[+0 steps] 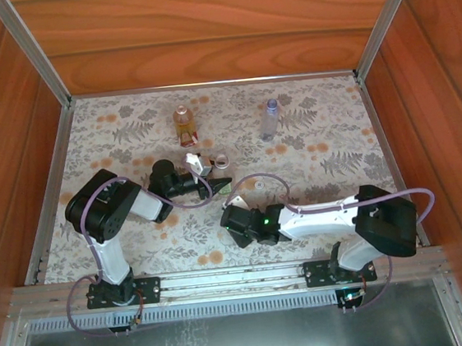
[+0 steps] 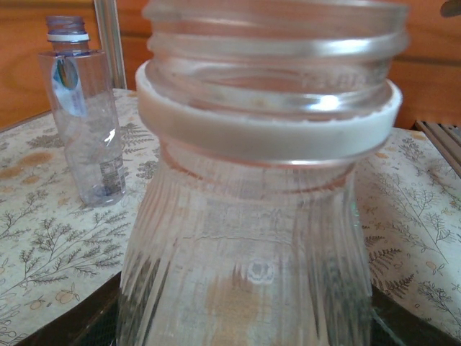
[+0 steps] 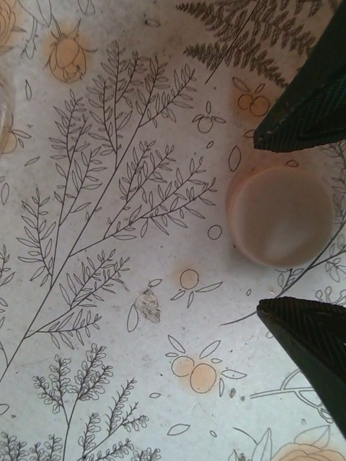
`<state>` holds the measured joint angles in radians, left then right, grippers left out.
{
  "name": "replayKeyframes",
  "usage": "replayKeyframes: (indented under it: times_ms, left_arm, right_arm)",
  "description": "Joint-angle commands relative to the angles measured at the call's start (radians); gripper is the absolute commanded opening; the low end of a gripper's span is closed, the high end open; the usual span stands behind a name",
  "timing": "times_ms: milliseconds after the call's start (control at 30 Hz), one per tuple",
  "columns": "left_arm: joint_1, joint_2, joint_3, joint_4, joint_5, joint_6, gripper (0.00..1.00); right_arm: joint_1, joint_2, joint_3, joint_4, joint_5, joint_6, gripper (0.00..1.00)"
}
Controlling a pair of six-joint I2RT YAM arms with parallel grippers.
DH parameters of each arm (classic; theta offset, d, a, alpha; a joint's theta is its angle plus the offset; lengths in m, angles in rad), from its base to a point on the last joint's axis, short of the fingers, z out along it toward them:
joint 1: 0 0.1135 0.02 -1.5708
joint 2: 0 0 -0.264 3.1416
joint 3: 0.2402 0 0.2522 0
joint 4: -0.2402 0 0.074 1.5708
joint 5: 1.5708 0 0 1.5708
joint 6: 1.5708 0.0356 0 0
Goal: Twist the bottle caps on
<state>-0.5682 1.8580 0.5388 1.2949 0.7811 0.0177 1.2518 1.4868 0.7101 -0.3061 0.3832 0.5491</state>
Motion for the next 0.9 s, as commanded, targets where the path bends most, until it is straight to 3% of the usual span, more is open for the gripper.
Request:
replayKeyframes:
  times_ms: [0, 167, 467, 867]
  left_arm:
    - [0.005, 0.026, -0.005, -0.033, 0.006, -0.013, 0.58]
    - [0.004, 0.029, -0.004, -0.033, 0.005, -0.016, 0.58]
    - [0.006, 0.034, -0.001, -0.033, 0.005, -0.020, 0.58]
    - [0.010, 0.036, 0.004, -0.033, 0.010, -0.028, 0.58]
  right_arm:
    - [0.006, 0.012, 0.014, -0.010, 0.015, 0.028, 0.57]
    - [-0.004, 0.007, -0.007, -0.004, 0.011, 0.044, 0.57]
    - [-0.008, 0.039, 0.001, 0.008, -0.026, 0.024, 0.48]
    - [-0.008, 0.042, 0.000, -0.004, -0.019, 0.035, 0.50]
